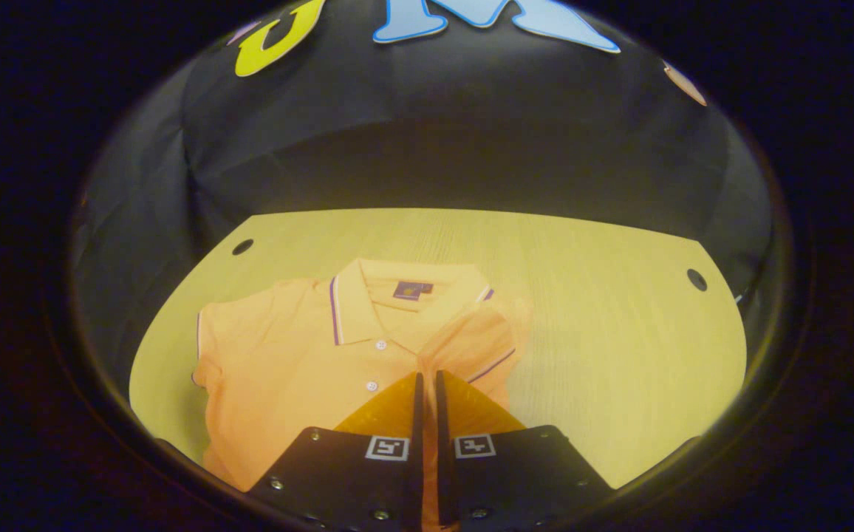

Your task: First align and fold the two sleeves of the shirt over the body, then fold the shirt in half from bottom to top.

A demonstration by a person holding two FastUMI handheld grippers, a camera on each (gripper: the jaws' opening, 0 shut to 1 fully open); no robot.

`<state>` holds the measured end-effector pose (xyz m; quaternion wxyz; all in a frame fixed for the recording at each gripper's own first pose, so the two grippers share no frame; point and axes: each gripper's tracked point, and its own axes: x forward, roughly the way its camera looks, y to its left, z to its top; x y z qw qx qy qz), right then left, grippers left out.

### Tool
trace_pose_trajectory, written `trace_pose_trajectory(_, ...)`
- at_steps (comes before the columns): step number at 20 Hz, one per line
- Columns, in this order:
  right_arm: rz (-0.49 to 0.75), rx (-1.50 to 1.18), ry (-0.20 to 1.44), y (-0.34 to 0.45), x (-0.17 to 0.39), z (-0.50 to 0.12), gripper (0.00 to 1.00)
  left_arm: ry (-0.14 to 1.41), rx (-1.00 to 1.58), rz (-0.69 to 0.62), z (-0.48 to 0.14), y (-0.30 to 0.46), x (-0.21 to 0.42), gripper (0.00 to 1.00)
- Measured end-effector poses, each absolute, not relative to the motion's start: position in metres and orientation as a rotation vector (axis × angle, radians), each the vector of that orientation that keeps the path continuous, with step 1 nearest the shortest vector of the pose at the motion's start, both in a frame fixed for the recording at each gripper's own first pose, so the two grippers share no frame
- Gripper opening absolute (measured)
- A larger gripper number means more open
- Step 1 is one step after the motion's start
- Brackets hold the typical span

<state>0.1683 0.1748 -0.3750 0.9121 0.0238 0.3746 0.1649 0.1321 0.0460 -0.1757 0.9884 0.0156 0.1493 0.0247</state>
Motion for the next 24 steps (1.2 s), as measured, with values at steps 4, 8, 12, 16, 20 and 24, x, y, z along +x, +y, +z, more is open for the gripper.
trace_pose_trajectory(4,0.344,0.027,0.814,0.178,0.165,-0.388,0.08,0.307,0.027,0.065,-0.18,0.057,0.133,0.94)
trace_pose_trajectory(8,0.356,0.021,0.834,0.183,0.162,-0.399,0.19,0.32,0.021,0.071,-0.191,0.066,0.136,0.94)
trace_pose_trajectory(12,0.332,0.002,0.792,0.176,0.165,-0.384,0.32,0.341,0.026,0.069,-0.211,0.071,0.144,0.94)
trace_pose_trajectory(16,0.314,0.033,0.746,0.167,0.166,-0.357,0.31,0.374,0.032,0.07,-0.242,0.076,0.155,0.94)
trace_pose_trajectory(20,0.293,0.053,0.719,0.151,0.16,-0.329,0.31,0.428,0.015,0.088,-0.286,0.084,0.163,0.92)
trace_pose_trajectory(24,0.28,0.051,0.698,0.138,0.149,-0.306,0.32,0.496,-0.011,0.113,-0.331,0.097,0.168,0.94)
